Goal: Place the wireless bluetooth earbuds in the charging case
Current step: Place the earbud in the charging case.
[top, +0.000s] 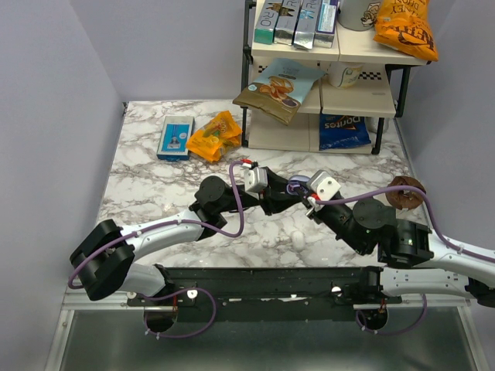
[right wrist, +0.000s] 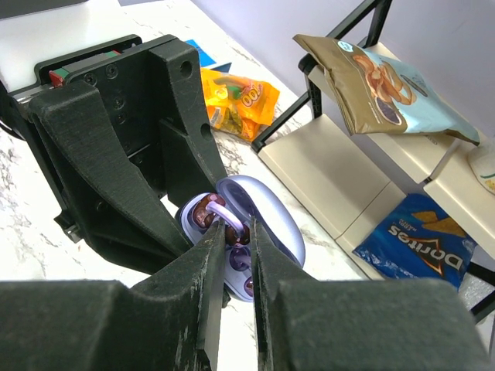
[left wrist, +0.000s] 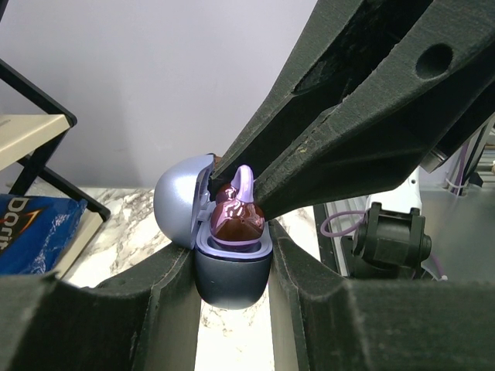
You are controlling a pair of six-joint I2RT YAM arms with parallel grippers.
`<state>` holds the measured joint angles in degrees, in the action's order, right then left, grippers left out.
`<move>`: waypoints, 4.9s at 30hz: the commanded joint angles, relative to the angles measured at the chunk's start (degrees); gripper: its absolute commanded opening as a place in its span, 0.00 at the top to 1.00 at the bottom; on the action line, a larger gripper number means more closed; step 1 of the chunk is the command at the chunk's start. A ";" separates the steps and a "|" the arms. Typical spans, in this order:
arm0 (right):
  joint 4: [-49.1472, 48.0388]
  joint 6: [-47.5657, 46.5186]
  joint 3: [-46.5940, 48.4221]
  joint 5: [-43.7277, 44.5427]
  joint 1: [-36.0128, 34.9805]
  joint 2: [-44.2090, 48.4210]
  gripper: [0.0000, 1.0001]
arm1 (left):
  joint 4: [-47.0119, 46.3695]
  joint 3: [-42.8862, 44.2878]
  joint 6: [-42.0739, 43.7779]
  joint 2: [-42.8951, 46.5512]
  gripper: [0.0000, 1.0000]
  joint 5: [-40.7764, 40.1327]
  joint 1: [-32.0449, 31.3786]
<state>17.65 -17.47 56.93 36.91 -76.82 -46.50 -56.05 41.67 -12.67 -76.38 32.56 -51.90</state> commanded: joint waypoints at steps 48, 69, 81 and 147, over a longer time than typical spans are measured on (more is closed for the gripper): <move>5.91 4.99 5.12 -3.62 -0.35 6.77 0.62 | -7.84 -1.06 -1.92 0.88 1.00 -1.79 0.13; 1.51 3.59 9.34 2.20 -0.35 -2.98 0.64 | -8.20 -2.12 -2.63 1.14 1.00 -0.83 0.13; -0.16 3.15 9.95 -1.80 -0.26 -0.09 0.86 | -8.37 -1.94 -3.50 0.79 1.00 0.57 0.13; 29.11 20.38 27.80 -17.04 6.06 -14.32 0.61 | -1.96 3.59 -21.96 2.90 1.00 21.58 5.67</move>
<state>46.37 2.59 85.27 20.84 -71.13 -60.14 -56.80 43.59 -35.77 -74.61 53.23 -46.33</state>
